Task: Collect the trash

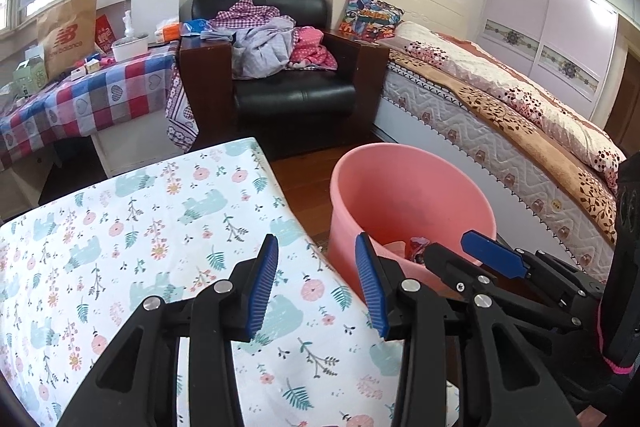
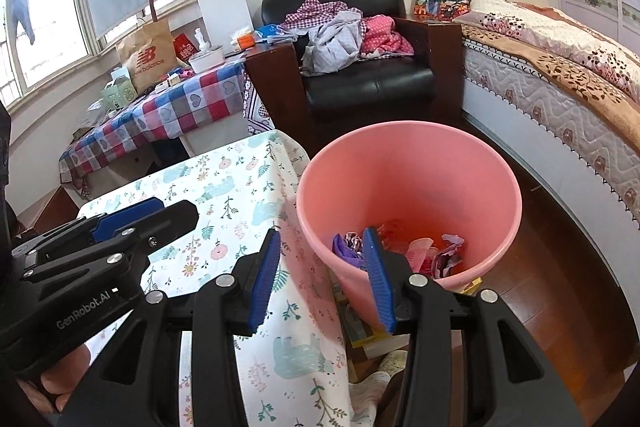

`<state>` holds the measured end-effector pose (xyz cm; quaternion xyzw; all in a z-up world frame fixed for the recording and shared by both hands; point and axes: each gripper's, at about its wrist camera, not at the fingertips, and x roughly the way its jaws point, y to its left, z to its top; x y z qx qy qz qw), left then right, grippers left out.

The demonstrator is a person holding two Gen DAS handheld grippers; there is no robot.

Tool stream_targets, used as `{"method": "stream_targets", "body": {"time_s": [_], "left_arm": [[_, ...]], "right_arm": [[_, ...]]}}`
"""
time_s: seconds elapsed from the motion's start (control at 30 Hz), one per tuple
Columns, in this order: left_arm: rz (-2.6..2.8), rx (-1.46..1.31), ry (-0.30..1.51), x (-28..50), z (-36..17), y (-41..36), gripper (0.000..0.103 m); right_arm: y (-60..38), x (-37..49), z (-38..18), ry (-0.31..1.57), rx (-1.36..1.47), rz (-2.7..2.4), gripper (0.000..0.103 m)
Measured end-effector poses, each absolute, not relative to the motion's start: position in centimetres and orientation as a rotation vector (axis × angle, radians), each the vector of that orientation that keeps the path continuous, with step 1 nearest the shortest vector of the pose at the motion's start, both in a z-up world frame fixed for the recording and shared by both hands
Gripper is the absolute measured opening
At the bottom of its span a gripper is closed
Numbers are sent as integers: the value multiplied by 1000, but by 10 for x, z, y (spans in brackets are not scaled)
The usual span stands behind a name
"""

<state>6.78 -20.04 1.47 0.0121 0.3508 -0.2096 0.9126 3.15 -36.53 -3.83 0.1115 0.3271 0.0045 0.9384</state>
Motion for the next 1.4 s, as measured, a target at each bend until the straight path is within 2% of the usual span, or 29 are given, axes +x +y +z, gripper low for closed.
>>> {"method": "stream_targets", "body": {"time_s": [1.4], "left_arm": [[-205,-15,738,48,2,-101,39]], "right_arm": [[-274,35,-41,677,162,216,44]]}}
